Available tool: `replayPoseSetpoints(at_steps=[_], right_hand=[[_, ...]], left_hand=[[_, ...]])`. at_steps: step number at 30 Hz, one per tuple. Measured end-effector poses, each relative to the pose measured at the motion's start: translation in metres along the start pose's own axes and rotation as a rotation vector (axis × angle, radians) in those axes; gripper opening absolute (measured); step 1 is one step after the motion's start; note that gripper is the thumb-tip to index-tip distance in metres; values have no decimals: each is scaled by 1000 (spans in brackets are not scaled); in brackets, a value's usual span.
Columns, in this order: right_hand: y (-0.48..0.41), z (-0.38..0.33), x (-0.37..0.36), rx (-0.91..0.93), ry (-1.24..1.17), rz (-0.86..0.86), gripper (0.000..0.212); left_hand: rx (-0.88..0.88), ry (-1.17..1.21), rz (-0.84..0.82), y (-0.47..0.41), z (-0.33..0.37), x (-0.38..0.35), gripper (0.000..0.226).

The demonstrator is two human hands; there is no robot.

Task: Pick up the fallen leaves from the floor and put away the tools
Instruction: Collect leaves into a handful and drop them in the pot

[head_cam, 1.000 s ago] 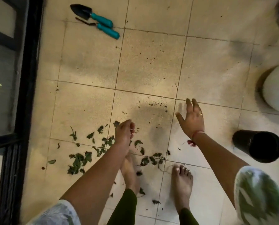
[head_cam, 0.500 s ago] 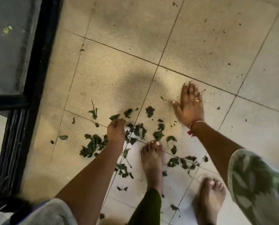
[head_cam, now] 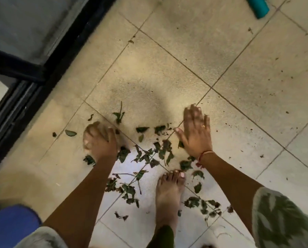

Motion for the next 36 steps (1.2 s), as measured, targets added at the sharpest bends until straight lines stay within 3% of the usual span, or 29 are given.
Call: replayPoseSetpoints(at_steps=[3, 6, 9, 12, 15, 21, 26, 32, 34, 36], right_hand=[[-1, -19, -11, 126, 59, -69, 75], [13, -72, -35, 397, 77, -132, 75], [36, -130, -58, 717, 114, -174, 72], [41, -165, -62, 910, 133, -160, 71], [10, -170, -46, 946, 162, -117, 69], [-73, -143, 13, 630, 21, -8, 72], [-92, -127, 30, 533, -136, 54, 71], [-105, -133, 32, 545, -82, 46, 69], [-102, -154, 22, 617, -16, 8, 72], [-98, -182, 10, 686, 25, -28, 75]], left_hand=[[238, -126, 63, -10, -58, 3, 70], [472, -10, 175, -11, -100, 15, 74], [532, 28, 155, -7, -130, 19, 73], [408, -49, 83, -15, -145, 22, 75], [262, -42, 44, -40, -138, 26, 79], [68, -98, -23, -80, -117, 26, 81], [-404, -207, -107, -74, -70, 19, 79], [-888, -208, -315, 21, -20, -30, 69], [-907, -150, -296, 41, -27, -34, 71], [-752, 28, -149, 44, -42, -17, 70]])
Point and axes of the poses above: each hand's wrist, its own y-axis away from the middle knuckle, its own x-axis out of the back of the hand, z = x × y, the point moved 7 cm from there along -y, towards the middle knuckle
